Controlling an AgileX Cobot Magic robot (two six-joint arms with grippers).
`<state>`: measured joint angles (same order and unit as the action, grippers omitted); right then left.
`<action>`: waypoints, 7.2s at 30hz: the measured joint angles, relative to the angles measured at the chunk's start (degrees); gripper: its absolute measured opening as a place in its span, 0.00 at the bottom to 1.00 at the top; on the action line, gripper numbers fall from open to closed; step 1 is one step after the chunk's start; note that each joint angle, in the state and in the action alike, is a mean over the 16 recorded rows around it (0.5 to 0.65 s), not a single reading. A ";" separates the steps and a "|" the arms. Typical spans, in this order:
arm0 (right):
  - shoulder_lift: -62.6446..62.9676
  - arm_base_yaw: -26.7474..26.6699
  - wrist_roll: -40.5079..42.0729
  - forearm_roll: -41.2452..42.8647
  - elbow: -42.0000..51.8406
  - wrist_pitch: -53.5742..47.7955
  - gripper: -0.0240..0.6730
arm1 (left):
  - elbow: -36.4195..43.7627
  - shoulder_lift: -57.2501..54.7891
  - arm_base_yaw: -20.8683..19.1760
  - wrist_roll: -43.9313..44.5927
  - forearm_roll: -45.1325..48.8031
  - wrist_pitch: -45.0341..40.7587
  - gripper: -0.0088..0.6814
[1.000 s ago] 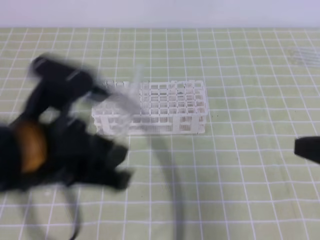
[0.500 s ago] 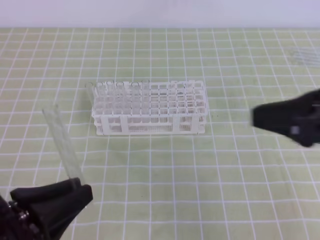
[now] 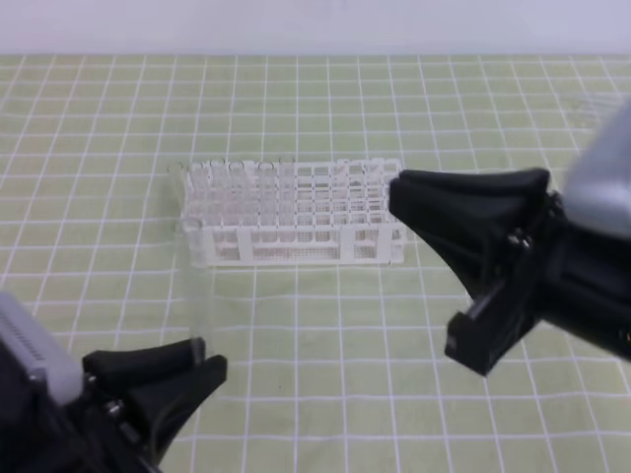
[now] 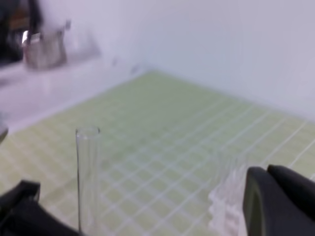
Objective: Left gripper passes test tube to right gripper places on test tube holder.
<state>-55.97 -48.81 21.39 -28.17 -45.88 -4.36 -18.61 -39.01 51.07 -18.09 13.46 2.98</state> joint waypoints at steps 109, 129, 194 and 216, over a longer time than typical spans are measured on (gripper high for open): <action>-20.66 -17.82 -10.52 8.81 -0.15 35.76 0.05 | 0.03 -10.76 -0.04 1.06 1.26 14.79 0.05; -16.65 -12.74 -7.39 5.58 -0.15 28.52 0.05 | 1.33 13.45 -0.02 -2.15 1.29 -5.70 0.04; -25.35 10.24 -12.75 17.43 -1.98 43.24 0.05 | 18.97 24.84 -0.03 -4.39 1.92 -1.36 0.01; -48.81 10.43 -23.44 28.45 -16.76 50.91 0.05 | 18.97 24.66 -0.03 -4.39 1.92 -1.36 0.01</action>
<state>-104.77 -38.37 -2.06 0.28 -62.64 46.55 0.36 -14.35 51.03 -22.48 15.38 1.62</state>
